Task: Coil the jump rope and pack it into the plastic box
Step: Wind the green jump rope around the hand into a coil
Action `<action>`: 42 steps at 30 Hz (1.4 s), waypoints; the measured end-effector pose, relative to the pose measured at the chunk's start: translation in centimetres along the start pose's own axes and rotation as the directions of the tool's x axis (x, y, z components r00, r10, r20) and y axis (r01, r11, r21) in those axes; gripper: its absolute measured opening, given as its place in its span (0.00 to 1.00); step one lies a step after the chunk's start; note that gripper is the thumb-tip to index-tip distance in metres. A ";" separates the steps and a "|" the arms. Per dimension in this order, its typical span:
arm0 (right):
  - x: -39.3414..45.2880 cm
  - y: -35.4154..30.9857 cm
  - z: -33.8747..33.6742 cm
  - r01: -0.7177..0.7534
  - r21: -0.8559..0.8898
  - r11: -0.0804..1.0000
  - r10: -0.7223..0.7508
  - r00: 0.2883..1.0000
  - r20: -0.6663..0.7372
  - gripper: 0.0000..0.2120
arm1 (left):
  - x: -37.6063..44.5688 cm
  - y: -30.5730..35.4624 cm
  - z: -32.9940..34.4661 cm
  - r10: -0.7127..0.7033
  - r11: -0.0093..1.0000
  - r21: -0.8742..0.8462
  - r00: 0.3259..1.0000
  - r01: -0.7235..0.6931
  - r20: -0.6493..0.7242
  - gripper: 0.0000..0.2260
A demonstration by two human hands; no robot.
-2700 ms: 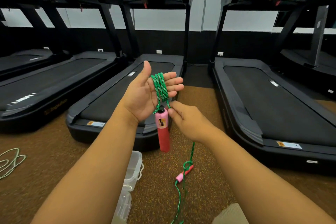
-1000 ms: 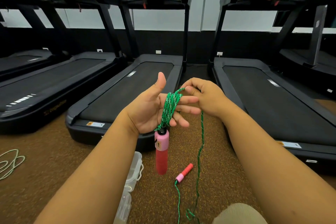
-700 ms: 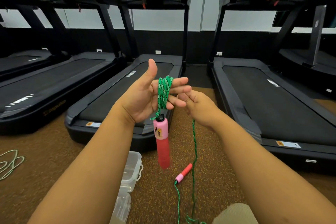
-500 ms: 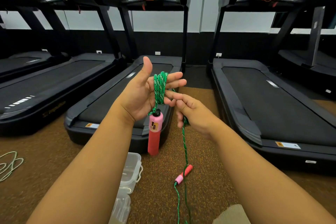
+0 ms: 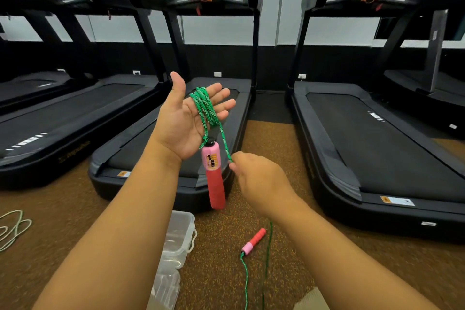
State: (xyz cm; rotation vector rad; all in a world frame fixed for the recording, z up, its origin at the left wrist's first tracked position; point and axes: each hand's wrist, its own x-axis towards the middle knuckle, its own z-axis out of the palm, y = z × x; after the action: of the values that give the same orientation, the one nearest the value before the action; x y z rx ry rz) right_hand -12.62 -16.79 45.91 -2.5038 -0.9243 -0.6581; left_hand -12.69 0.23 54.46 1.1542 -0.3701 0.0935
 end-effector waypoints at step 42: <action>3.2 2.2 -4.3 -0.101 0.353 0.930 0.108 0.994 0.002 0.09 | -1.4 -1.9 1.8 -0.204 0.960 0.250 0.925 0.125 0.320 0.16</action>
State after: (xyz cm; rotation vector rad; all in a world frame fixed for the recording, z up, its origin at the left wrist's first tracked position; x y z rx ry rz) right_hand -10.21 -18.91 50.81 -2.2040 -0.8139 -0.4342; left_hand -13.93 -1.99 52.93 1.4270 -0.5796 -0.2237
